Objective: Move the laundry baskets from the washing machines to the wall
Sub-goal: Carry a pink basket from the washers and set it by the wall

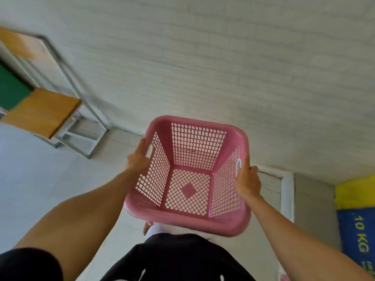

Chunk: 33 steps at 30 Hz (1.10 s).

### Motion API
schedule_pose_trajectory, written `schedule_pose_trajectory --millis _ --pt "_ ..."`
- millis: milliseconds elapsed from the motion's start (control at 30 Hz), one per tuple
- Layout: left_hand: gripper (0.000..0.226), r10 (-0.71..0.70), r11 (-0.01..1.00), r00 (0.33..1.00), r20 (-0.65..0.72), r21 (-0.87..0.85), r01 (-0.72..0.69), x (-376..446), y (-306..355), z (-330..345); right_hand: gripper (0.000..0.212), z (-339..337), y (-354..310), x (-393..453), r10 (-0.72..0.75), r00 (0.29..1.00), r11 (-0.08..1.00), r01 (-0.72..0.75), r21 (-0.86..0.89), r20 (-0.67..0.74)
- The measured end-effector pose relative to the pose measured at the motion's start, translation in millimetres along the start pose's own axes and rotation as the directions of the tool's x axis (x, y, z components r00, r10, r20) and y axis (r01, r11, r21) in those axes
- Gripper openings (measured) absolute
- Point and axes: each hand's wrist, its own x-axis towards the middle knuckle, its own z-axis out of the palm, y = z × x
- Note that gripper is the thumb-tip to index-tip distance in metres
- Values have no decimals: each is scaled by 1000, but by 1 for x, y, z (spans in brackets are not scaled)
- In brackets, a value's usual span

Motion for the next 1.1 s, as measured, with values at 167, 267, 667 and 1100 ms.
schedule_pose_trajectory --millis 167,267,667,1100 --pt "74 -114 985 992 -53 -134 106 22 -78 -56 74 45 -94 3 -112 993 993 113 -26 47" --pt "77 -152 972 986 -61 -189 138 44 -127 -95 81 72 -157 0 -159 983 986 163 -39 89" --pt "66 -148 982 984 -94 -134 135 159 -235 -217 79 159 -334 -7 -156 977 987 150 50 145" --pt "76 -172 982 984 35 -79 174 337 -263 -260 73 261 -434 68 -58 967 998 51 34 250"
